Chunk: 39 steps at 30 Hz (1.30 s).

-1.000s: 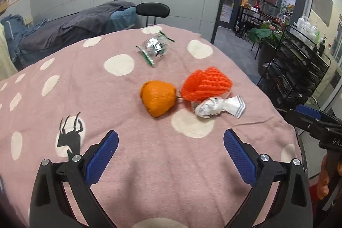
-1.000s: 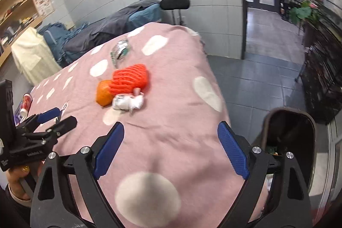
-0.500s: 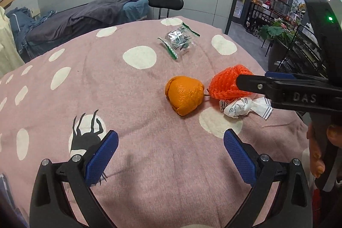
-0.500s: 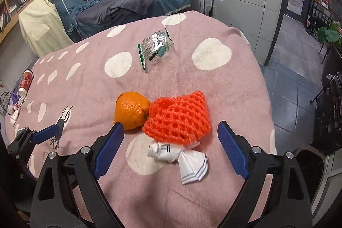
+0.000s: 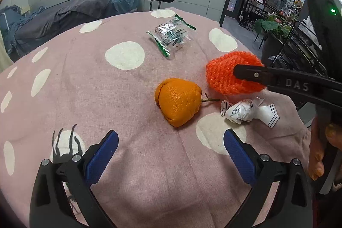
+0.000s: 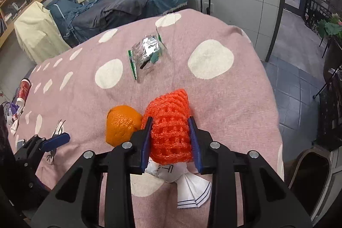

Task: Collect trash
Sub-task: 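Grasp the orange net with the right gripper while the left grasps the orange peel, then carry the net to the bin and release it with the right gripper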

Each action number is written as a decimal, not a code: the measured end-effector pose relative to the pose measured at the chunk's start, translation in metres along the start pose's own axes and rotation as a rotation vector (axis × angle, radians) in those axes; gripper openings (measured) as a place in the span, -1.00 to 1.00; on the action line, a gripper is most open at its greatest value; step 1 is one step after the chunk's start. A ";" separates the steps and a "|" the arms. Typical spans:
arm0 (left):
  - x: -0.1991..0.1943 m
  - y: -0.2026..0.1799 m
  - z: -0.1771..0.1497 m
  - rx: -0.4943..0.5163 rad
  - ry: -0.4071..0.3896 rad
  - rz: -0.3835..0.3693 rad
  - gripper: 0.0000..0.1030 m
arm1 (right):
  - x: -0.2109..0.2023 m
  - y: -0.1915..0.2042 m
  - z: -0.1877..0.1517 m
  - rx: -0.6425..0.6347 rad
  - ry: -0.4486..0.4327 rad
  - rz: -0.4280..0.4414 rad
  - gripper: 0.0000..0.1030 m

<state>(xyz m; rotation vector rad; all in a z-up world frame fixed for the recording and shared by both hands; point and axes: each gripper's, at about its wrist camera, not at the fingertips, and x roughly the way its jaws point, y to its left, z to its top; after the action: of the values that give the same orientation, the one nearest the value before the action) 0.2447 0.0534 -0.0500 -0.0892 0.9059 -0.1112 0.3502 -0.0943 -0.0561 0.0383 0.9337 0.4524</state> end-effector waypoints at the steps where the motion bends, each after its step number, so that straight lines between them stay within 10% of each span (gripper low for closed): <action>1: 0.003 0.001 0.002 -0.014 0.007 -0.012 0.88 | -0.006 -0.001 0.000 0.002 -0.016 -0.002 -0.36; 14: 0.052 -0.002 0.030 -0.060 0.107 -0.061 0.72 | -0.060 -0.011 -0.029 0.014 -0.097 0.017 -0.36; 19: 0.061 0.003 0.032 -0.114 0.131 -0.096 0.17 | -0.075 -0.017 -0.039 0.021 -0.118 0.008 -0.36; 39: -0.040 0.008 0.022 -0.218 -0.171 -0.080 -0.23 | -0.101 -0.043 -0.071 0.100 -0.175 -0.001 -0.36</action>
<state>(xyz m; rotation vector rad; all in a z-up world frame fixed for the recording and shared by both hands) 0.2380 0.0671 -0.0065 -0.3331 0.7411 -0.0778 0.2587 -0.1842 -0.0306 0.1662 0.7831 0.3944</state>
